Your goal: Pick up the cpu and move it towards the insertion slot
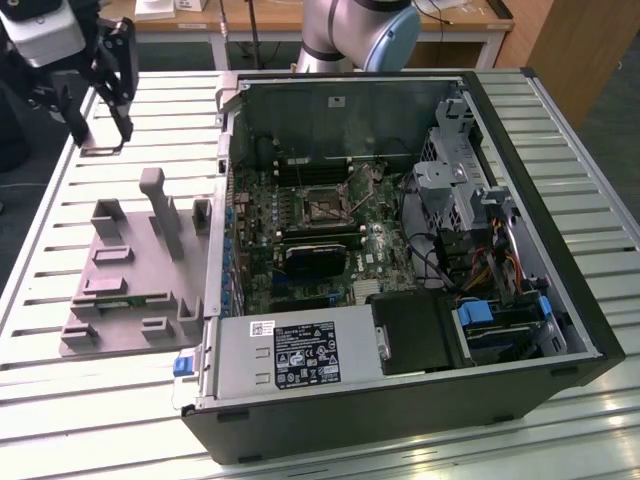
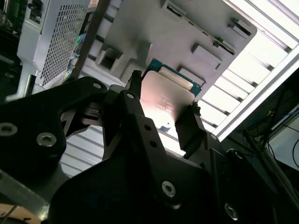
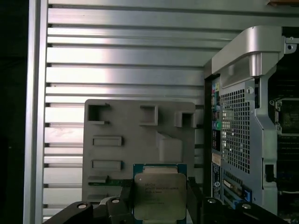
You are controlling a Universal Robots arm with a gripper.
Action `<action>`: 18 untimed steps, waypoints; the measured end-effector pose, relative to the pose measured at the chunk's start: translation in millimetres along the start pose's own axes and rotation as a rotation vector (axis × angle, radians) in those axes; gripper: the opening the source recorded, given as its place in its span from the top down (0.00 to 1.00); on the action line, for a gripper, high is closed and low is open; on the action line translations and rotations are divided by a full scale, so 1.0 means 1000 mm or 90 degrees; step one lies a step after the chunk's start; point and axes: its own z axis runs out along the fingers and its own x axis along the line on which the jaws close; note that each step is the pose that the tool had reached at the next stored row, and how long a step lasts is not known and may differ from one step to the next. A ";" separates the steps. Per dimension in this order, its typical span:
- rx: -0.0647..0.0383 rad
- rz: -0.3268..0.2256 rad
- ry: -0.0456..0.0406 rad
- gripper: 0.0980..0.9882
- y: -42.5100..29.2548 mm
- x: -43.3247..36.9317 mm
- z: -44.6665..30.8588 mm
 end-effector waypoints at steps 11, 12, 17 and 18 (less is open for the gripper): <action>0.000 0.000 0.0051 0.51 0.0002 -0.0459 0.0020; 0.000 0.000 0.0056 0.51 0.0002 -0.0503 0.0022; 0.000 0.000 0.0077 0.51 0.0003 -0.0730 0.0032; 0.000 0.000 0.0082 0.51 0.0003 -0.0775 0.0033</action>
